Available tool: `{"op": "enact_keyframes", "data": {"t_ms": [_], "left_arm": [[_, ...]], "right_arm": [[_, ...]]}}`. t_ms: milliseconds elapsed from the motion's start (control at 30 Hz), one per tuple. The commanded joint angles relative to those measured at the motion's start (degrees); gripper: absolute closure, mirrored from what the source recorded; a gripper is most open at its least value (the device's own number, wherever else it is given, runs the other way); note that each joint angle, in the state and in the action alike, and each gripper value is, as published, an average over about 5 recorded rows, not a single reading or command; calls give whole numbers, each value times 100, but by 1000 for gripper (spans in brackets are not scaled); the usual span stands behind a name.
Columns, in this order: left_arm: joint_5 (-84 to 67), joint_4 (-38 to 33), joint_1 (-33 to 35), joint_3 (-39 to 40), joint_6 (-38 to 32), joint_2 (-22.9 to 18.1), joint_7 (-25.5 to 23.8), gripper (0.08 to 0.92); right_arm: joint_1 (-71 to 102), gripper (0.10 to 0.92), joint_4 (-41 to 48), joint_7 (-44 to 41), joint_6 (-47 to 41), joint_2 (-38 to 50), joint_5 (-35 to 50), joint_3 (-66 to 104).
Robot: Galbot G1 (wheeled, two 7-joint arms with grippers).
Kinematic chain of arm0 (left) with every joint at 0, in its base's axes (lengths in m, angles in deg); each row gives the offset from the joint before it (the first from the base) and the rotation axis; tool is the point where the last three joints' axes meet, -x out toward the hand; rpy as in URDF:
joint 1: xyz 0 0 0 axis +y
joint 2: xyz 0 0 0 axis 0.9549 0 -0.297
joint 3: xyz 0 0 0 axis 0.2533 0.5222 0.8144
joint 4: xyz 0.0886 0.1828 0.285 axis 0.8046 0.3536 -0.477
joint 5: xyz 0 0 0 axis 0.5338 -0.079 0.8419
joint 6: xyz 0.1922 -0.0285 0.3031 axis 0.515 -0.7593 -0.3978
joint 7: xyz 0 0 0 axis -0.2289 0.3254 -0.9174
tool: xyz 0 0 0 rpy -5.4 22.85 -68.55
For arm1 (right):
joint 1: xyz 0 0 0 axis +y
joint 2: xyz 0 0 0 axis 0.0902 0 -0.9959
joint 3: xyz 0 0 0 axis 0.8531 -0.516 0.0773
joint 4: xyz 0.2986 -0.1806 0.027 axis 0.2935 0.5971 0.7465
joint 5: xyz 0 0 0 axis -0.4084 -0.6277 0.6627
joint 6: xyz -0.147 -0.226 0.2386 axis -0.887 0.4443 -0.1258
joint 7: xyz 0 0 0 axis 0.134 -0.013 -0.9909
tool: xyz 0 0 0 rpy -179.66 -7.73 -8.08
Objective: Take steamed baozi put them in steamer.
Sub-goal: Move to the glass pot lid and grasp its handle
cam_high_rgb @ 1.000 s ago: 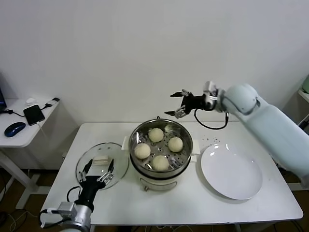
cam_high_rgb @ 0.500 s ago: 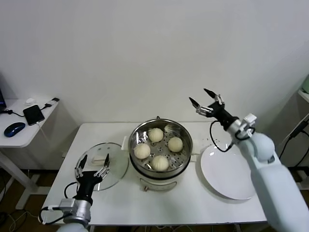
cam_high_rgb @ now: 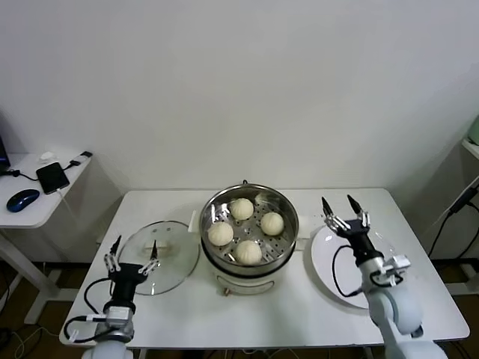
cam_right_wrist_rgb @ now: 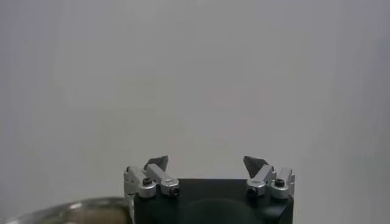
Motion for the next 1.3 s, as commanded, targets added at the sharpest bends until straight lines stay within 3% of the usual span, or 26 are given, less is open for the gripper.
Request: {"op": "enact_keyframes", "data": {"t_ms": [33,167,333,533,833,1300], "left_arm": [[4599,1010,-469,-108,-475,624,538,177],[5252,820,-414,2,75,1166,162,177],[5397,929,-635,-17,-105,1469,-250,177],[5211,747,-470,320,743,1303,-216,177],[5488,949,-587,1138,1888,930,227,177],[5794,1791,-1143,1536,1933,737,409,177]], "right_arm": [[1101,203,-192,342,314,120,251,252],[1152,203,-183,337,332,202,294,252],[1143,203,-147,322,331,221,300,245],[1097,202,-53,319,310,201,286,242],[1006,203,41,347,273,162,237,238],[1002,203,115,367,296,33,166,306]]}}
